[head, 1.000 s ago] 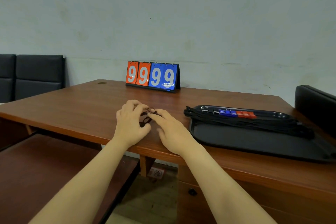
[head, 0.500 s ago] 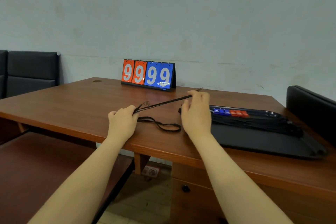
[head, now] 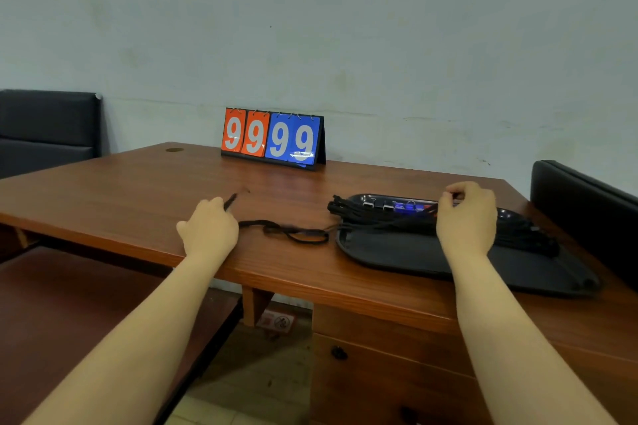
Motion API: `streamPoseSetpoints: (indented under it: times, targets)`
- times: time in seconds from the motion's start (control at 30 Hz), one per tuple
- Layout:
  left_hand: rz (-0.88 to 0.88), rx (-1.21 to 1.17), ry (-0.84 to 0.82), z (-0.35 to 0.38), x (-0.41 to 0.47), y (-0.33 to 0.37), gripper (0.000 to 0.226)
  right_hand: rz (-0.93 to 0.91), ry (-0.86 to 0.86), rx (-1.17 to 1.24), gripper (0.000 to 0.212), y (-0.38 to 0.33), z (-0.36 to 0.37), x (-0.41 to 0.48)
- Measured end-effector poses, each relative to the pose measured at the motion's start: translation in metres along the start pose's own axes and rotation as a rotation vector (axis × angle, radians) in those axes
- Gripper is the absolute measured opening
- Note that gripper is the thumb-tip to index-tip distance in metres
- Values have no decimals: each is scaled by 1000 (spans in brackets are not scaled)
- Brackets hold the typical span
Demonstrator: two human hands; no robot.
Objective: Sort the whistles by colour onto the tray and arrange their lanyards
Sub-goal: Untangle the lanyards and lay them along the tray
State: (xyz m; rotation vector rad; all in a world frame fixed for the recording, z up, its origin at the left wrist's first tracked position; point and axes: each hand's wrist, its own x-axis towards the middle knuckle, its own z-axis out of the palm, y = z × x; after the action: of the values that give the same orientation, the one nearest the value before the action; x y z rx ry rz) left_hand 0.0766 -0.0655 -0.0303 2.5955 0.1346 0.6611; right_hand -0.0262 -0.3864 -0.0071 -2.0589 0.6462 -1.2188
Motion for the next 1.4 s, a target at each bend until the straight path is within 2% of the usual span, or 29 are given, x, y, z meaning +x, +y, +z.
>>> streamPoseSetpoints:
  times: [0.1, 0.23, 0.3, 0.37, 0.43, 0.5, 0.57, 0.63, 0.73, 0.83, 0.93, 1.0, 1.1, 1.17, 1.23, 1.33, 1.4]
  targets:
    - [-55, 64, -22, -2, -2, 2, 28, 28, -5, 54, 16, 3, -2, 0]
    - [85, 146, 20, 4, -2, 3, 61, -4, -54, 69, 16, -1, 0, -3]
    - [273, 162, 110, 4, -4, 5, 58, -8, -67, 75, 17, -2, 0, -4]
    - [578, 158, 179, 3, -6, 8, 43, -5, -74, 76, 18, -2, 0, -4]
    - [845, 176, 77, 0, -8, 15, 38, 3, -75, 77, 17, -1, 1, -3]
    - [942, 203, -133, 2, -9, 24, 44, 18, -69, 93, 18, 1, 1, -1]
    - [895, 247, -297, 5, -5, 31, 48, 28, -50, 113, 18, 2, 1, 0]
    - [811, 265, -379, 7, 1, 32, 39, 47, -22, 154, 18, 2, -1, 1]
    - [708, 346, -291, 5, 12, 25, 28, 125, 13, 230, 20, 6, -3, 4]
    - [538, 421, -177, 0, 19, 14, 30, 179, 9, 274, 20, 8, -1, 5]
    - [513, 404, -111, -2, 20, 12, 25, 158, -13, 263, 20, 9, 1, 5]
    - [535, 319, -87, -1, 19, 20, 22, 159, -6, 277, 20, 9, 3, 5]
    - [450, 122, -203, -8, 20, 37, 19, 293, 6, 399, 21, 8, -1, 11]
    - [480, 32, -209, -10, 23, 48, 25, 344, 16, 430, 21, 14, -10, 21]
    - [443, -130, -156, -13, 20, 64, 39, 289, 27, 356, 18, 23, -24, 33]
    - [365, -378, -84, -8, 12, 92, 28, 181, 49, 164, 18, 39, -52, 48]
    - [334, -483, -93, 3, 3, 110, 23, 140, 47, 19, 20, 50, -70, 54]
